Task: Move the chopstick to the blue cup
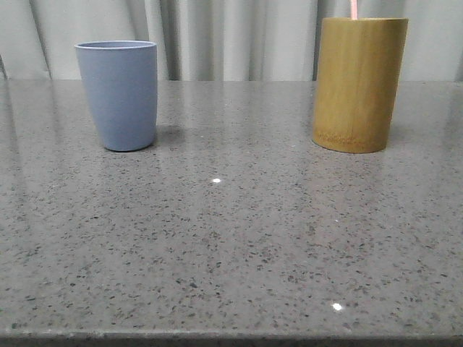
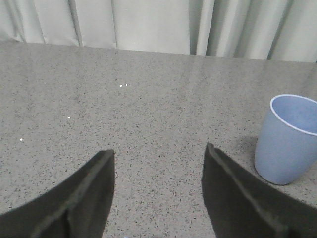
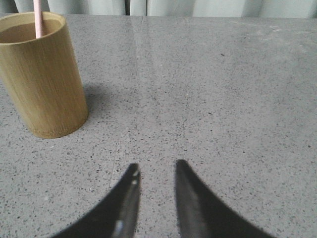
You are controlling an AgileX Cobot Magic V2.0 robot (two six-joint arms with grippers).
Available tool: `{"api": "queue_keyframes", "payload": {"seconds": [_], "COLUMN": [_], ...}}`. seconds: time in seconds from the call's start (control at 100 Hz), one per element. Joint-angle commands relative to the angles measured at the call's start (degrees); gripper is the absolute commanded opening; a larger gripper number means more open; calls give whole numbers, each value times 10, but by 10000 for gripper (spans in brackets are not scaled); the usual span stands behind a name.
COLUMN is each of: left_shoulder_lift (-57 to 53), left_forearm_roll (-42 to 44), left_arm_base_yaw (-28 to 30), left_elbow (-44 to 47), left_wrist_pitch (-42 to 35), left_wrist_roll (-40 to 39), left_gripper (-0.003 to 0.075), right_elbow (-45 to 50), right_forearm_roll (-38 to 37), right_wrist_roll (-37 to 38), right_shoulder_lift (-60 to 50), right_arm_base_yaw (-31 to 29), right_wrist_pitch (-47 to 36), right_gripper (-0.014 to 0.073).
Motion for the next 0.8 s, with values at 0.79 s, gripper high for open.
{"api": "queue_keyframes", "payload": {"seconds": [0.79], "left_shoulder_lift": [260], "left_forearm_roll": [-20], "left_arm_base_yaw": [-95], "left_elbow": [-278], "left_wrist_pitch": [111], "left_wrist_roll": [3], "left_gripper": [386], "right_elbow": [-26], "right_forearm_roll": [1], "right_wrist_roll": [-2], "right_shoulder_lift": [29], "right_arm_base_yaw": [-2], "right_wrist_pitch": [-57], "right_gripper": [403]}}
